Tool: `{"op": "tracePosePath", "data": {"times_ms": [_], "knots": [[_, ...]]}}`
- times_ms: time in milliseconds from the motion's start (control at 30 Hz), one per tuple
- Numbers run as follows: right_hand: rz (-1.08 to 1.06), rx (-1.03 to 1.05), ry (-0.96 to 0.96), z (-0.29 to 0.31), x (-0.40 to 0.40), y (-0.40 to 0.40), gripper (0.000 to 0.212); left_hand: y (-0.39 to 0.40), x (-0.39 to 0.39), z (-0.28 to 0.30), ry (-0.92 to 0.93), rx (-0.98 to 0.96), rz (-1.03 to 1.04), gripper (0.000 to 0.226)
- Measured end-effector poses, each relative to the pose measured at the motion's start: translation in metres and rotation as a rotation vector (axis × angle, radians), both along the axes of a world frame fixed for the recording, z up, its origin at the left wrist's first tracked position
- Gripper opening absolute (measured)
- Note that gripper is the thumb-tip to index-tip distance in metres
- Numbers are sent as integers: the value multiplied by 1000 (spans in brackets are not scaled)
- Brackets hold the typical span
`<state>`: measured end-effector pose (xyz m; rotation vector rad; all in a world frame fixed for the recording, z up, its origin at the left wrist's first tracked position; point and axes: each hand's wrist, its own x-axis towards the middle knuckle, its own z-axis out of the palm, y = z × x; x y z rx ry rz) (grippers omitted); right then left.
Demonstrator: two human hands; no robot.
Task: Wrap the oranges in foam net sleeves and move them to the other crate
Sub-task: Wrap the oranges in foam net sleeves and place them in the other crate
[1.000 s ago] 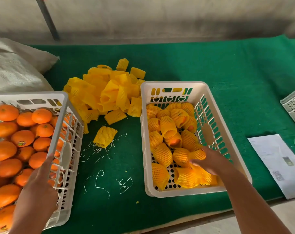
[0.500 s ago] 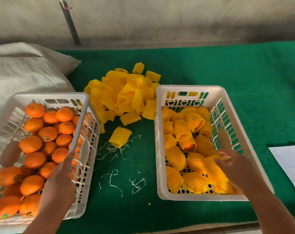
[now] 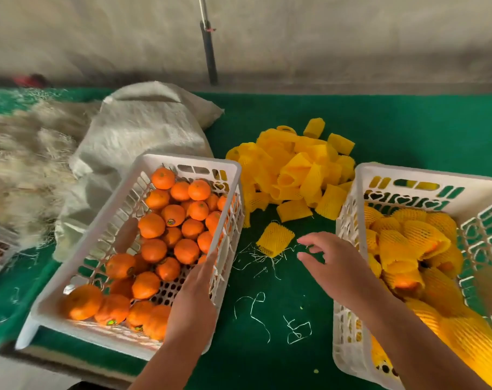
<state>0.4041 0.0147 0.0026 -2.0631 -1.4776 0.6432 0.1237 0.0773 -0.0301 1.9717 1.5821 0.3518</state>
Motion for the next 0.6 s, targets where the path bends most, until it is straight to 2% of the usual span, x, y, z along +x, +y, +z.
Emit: {"op": "tracePosePath", "data": {"times_ms": [67, 167, 267, 333, 467, 533, 600], "knots": [[123, -87, -63, -18, -13, 29, 34, 3, 1, -2, 5, 12, -13, 108], [267, -347, -202, -53, -36, 69, 36, 5, 1, -2, 6, 27, -22, 106], [376, -592, -346, -88, -47, 98, 47, 6, 1, -4, 10, 24, -27, 107], [393, -680, -412, -105, -48, 109, 56, 8, 1, -5, 6, 19, -32, 108], [330, -657, -381, -112, -41, 115, 68, 11, 2, -8, 9, 15, -37, 109], [292, -590, -316, -100, -35, 113, 59, 12, 2, -10, 15, 10, -45, 109], [221, -444, -245, -87, -28, 106, 41, 13, 2, -11, 16, 1, -53, 107]]}}
